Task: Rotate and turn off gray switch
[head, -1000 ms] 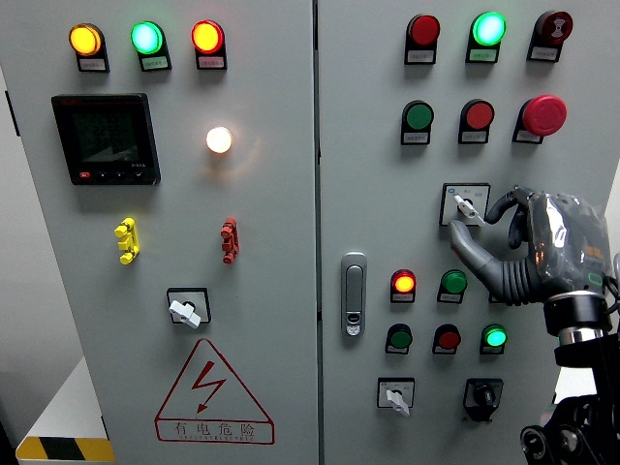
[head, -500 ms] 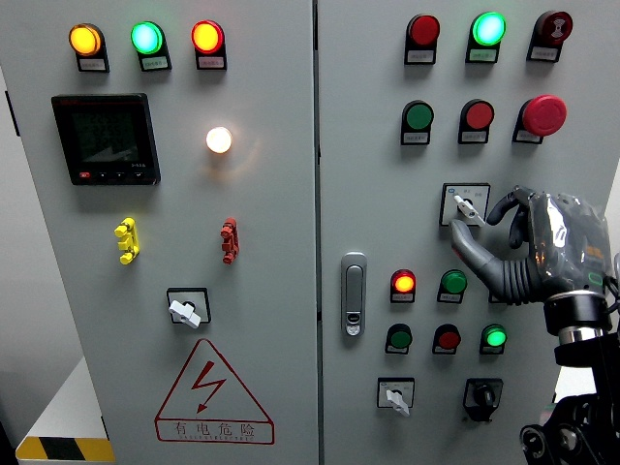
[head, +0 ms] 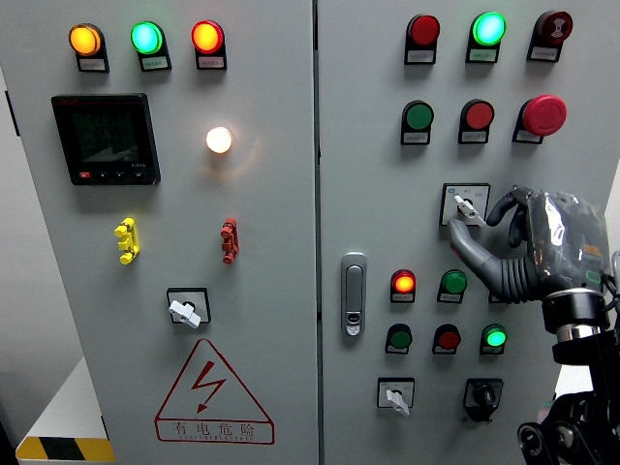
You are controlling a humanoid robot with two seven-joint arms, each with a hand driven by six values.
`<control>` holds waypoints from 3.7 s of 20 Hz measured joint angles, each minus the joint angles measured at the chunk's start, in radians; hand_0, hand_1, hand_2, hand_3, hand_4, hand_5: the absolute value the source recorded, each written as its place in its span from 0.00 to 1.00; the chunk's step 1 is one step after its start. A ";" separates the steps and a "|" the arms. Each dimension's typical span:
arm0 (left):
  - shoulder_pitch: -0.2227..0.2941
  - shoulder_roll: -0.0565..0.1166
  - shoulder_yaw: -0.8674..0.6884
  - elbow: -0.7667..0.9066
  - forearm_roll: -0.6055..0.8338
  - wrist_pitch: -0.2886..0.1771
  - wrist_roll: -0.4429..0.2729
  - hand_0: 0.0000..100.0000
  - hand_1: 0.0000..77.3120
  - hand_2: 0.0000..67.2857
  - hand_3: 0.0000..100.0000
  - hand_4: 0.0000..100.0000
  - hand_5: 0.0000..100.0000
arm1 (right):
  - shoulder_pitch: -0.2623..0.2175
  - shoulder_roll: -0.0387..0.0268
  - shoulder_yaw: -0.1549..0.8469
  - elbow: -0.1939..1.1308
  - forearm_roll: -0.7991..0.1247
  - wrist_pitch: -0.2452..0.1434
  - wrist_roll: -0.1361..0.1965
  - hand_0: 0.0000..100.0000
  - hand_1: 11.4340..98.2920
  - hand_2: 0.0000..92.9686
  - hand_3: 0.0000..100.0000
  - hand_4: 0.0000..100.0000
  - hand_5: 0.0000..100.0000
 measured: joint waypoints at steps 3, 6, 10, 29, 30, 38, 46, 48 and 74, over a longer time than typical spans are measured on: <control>0.000 0.000 0.000 0.000 0.000 0.000 0.000 0.00 0.00 0.16 0.21 0.13 0.13 | 0.001 0.0001 -0.002 -0.003 0.000 0.000 -0.006 0.00 0.28 0.78 0.95 0.86 1.00; 0.000 0.000 0.000 0.000 0.000 0.000 0.000 0.00 0.00 0.16 0.21 0.13 0.13 | 0.002 0.0004 -0.003 -0.004 -0.003 0.000 -0.012 0.00 0.29 0.79 0.95 0.87 1.00; 0.000 -0.001 0.000 0.000 0.000 0.000 0.000 0.00 0.00 0.16 0.21 0.13 0.13 | 0.003 0.0004 -0.003 -0.004 -0.007 0.000 -0.014 0.00 0.31 0.79 0.95 0.87 1.00; 0.000 -0.001 0.000 0.000 0.000 0.001 0.000 0.00 0.00 0.16 0.21 0.13 0.13 | 0.021 0.0003 -0.012 -0.005 -0.007 0.000 -0.015 0.09 0.26 0.74 0.95 0.87 1.00; 0.000 0.000 0.000 0.000 0.000 0.000 0.000 0.00 0.00 0.16 0.21 0.13 0.13 | 0.021 0.0004 -0.012 -0.005 -0.007 0.000 -0.016 0.13 0.26 0.75 0.95 0.87 1.00; 0.000 -0.001 0.000 0.000 0.000 0.000 0.000 0.00 0.00 0.16 0.21 0.13 0.13 | 0.021 0.0004 -0.013 -0.005 -0.006 0.000 -0.016 0.25 0.23 0.74 0.95 0.87 1.00; 0.001 -0.001 0.000 0.000 0.000 0.001 0.000 0.00 0.00 0.16 0.21 0.13 0.13 | 0.025 0.0004 -0.014 -0.005 -0.006 0.000 -0.023 0.25 0.24 0.75 0.95 0.87 1.00; 0.000 -0.001 0.000 0.000 0.000 0.001 0.000 0.00 0.00 0.16 0.21 0.13 0.13 | 0.025 0.0004 -0.015 -0.004 -0.006 0.000 -0.028 0.25 0.24 0.75 0.95 0.87 1.00; 0.000 -0.001 0.000 0.000 0.000 0.001 0.000 0.00 0.00 0.16 0.21 0.13 0.13 | 0.030 0.0004 -0.038 -0.003 0.004 -0.016 -0.054 0.34 0.28 0.78 0.95 0.85 0.96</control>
